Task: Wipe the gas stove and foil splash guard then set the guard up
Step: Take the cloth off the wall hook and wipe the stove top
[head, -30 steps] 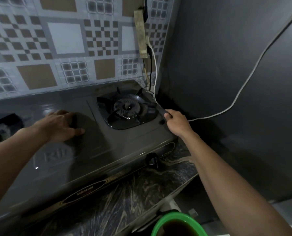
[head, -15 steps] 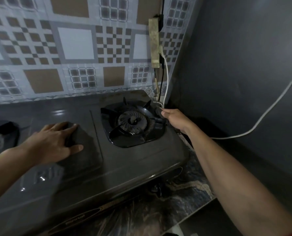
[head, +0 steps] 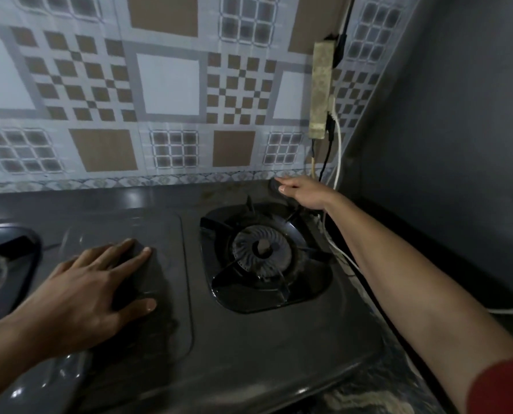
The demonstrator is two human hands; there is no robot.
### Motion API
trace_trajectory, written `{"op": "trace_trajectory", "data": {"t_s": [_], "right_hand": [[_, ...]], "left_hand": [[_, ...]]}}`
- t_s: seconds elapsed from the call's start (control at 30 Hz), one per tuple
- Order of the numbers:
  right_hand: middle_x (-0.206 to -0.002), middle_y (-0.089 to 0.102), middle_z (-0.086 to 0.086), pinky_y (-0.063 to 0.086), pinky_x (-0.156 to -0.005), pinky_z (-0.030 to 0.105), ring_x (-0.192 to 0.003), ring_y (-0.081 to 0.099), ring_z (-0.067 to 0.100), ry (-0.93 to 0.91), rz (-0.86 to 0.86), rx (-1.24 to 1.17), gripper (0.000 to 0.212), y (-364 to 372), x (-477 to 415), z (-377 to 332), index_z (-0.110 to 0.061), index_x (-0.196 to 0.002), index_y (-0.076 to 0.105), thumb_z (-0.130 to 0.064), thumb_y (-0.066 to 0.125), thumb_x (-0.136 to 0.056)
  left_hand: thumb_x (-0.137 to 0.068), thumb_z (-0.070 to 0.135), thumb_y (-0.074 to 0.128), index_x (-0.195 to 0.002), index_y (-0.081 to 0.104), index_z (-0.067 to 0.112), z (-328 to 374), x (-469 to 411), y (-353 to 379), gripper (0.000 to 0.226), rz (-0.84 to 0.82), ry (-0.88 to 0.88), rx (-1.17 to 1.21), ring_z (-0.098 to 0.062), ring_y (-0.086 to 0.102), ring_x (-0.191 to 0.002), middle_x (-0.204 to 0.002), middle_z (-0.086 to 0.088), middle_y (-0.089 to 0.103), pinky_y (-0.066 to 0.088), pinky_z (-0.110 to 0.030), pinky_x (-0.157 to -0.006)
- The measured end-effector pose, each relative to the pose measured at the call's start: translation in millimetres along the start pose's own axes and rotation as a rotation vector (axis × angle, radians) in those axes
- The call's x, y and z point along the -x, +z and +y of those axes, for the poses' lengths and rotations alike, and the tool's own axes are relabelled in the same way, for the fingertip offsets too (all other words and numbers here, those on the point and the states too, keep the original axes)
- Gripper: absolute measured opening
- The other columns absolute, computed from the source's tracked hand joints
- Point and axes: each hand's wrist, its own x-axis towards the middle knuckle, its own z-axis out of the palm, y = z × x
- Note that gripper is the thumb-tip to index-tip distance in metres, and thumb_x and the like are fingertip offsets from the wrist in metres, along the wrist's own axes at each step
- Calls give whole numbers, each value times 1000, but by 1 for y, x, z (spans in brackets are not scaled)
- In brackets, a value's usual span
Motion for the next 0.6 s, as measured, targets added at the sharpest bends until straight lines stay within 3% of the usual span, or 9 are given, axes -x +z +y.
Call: {"op": "trace_trajectory", "data": {"t_s": [0.13, 0.23, 0.3, 0.4, 0.5, 0.6], "right_hand": [[-163, 12, -4, 5, -118, 34, -149, 7, 16, -11, -86, 164, 51, -6, -20, -6, -30, -152, 29, -39, 42, -103], [-164, 0, -4, -7, -117, 43, -150, -7, 18, 28, -94, 309, 53, -2, -29, -9, -35, -154, 17, -45, 31, -104], [-164, -4, -4, -8, -116, 45, -149, -10, 19, 69, -74, 316, 52, 3, -34, -12, -34, -155, 15, -44, 28, -105], [-165, 3, 6, 4, -118, 45, -150, -1, 27, 141, -14, 335, 50, 11, -38, -26, -25, -155, 20, -32, 28, -106], [-162, 11, 16, 18, -118, 44, -148, 9, 36, 242, 2, 395, 51, 19, -43, -53, -12, -153, 24, -21, 33, -103], [-160, 12, 23, 25, -116, 45, -147, 13, 40, 264, -25, 451, 57, 33, -43, -86, -6, -152, 20, -18, 37, -99]], "left_hand": [[-69, 96, 28, -144, 9, 64, 5, 2, -5, 84, -11, 12, 0, -20, 31, -143, -161, 11, 24, 35, -44, -106], [-64, 99, 28, -142, 9, 66, 6, 1, -14, 87, -49, 17, 19, -15, 25, -144, -158, 22, 11, 32, -43, -110], [-63, 97, 36, -146, 18, 58, 0, -1, -28, 93, -98, 24, 113, -11, 29, -143, -156, 24, 17, 31, -38, -114], [-59, 90, 50, -150, 31, 40, -14, 0, -42, 107, -78, 13, 107, -15, 35, -142, -157, 9, 34, 26, -31, -116], [-52, 87, 48, -152, 32, 34, -13, 4, -47, 114, -137, -47, 86, -14, 28, -146, -161, 7, 25, 17, -21, -114], [-55, 82, 48, -153, 29, 33, -7, 4, -50, 112, -159, -55, 81, -12, 25, -147, -164, 8, 18, 21, -23, -115]]}}
